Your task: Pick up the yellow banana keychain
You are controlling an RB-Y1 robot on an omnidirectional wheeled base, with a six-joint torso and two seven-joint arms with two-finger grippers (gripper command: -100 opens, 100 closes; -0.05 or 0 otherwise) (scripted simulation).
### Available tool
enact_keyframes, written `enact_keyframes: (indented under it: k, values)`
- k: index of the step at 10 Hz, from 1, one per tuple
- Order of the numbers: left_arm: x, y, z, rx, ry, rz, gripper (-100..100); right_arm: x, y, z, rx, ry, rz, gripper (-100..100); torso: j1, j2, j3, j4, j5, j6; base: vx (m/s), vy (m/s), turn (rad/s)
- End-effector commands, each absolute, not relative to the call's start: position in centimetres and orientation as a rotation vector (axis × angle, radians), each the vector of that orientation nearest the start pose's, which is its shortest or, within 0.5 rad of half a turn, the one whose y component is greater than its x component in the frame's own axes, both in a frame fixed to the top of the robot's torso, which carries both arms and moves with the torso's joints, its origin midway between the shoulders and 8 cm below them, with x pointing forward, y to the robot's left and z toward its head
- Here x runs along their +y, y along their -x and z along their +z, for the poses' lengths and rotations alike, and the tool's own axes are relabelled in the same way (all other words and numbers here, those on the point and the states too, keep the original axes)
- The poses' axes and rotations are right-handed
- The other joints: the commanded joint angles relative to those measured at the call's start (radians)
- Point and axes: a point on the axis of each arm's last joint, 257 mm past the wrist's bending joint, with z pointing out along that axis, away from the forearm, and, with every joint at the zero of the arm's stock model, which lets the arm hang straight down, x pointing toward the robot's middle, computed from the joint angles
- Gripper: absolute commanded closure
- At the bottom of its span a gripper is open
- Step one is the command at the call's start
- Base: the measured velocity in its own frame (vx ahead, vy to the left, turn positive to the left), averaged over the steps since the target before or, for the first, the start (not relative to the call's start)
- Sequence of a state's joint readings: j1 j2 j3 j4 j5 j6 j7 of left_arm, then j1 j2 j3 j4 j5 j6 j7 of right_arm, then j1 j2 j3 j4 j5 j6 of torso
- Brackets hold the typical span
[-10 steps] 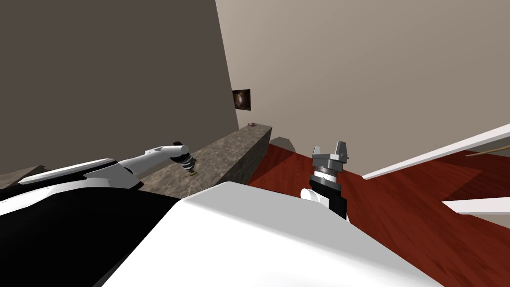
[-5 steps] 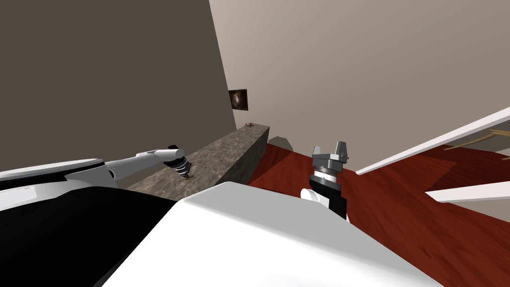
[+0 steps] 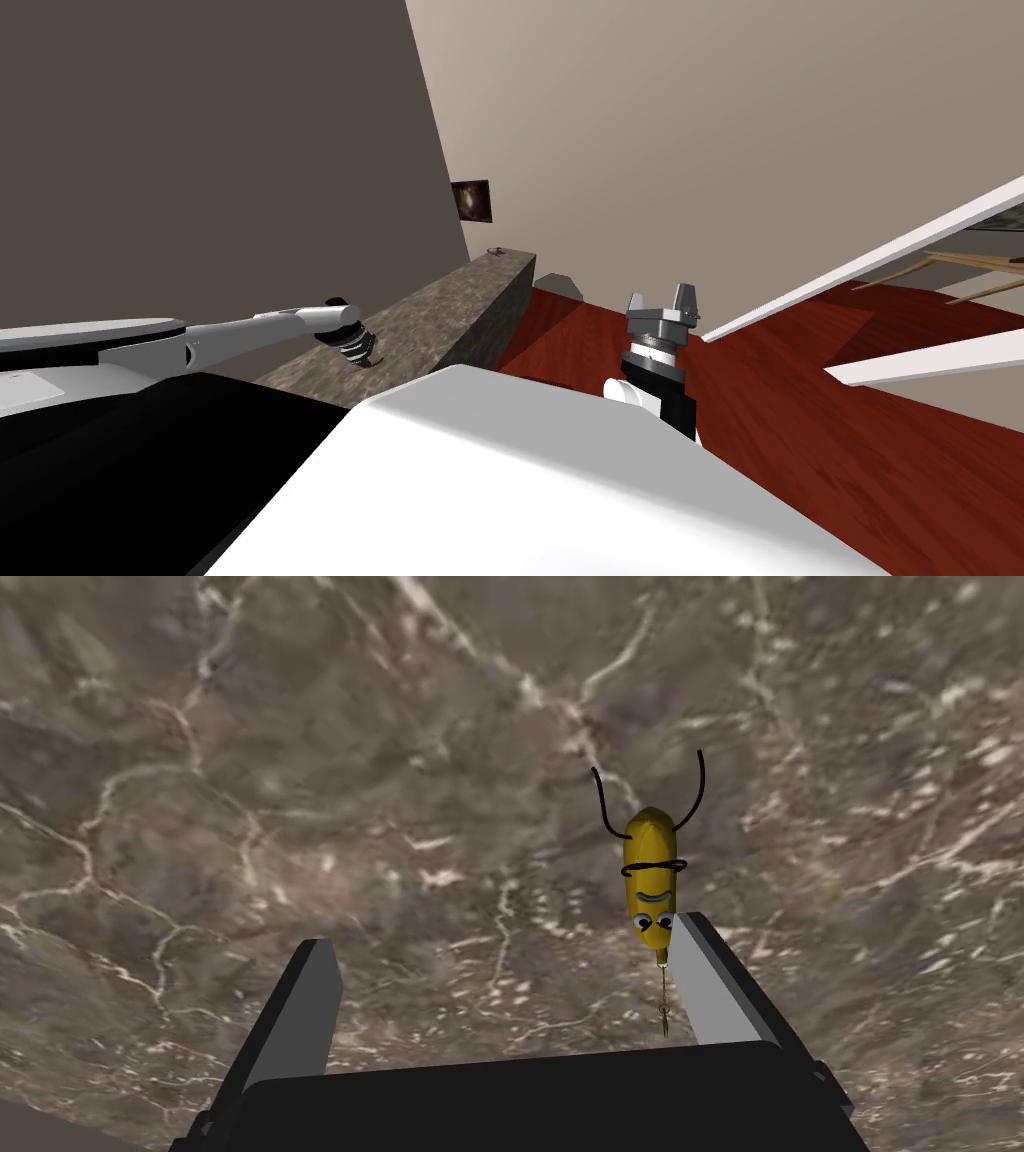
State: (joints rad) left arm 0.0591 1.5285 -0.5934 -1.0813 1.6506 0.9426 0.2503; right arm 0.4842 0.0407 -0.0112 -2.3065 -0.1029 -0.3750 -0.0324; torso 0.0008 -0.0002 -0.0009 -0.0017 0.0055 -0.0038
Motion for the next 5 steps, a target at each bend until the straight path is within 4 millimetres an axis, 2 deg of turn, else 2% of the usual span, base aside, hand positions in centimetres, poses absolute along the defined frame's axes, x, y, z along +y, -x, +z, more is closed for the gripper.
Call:
enact_keyframes:
  k: [1,3,5]
  values:
    - [68.4,-15.6,-34.2,1.219,2.768,0.202,-100,-29.8,-35.7,1.7,0.560,-0.828,1.377,0,0.000,0.000,0.000,0.000,0.000,0.000,0.007,0.000,0.027]
    - [67.4,-16.2,-34.4,1.183,2.817,0.143,-100,-29.8,-35.7,1.7,0.560,-0.828,1.377,0,0.002,0.001,0.001,0.000,0.001,0.000,-0.001,-0.001,0.009]
    - [68.5,-11.9,-34.1,1.119,2.827,0.242,-100,-29.8,-35.7,1.7,0.560,-0.828,1.377,0,0.002,0.001,0.000,0.000,0.001,0.001,0.009,-0.004,-0.209]
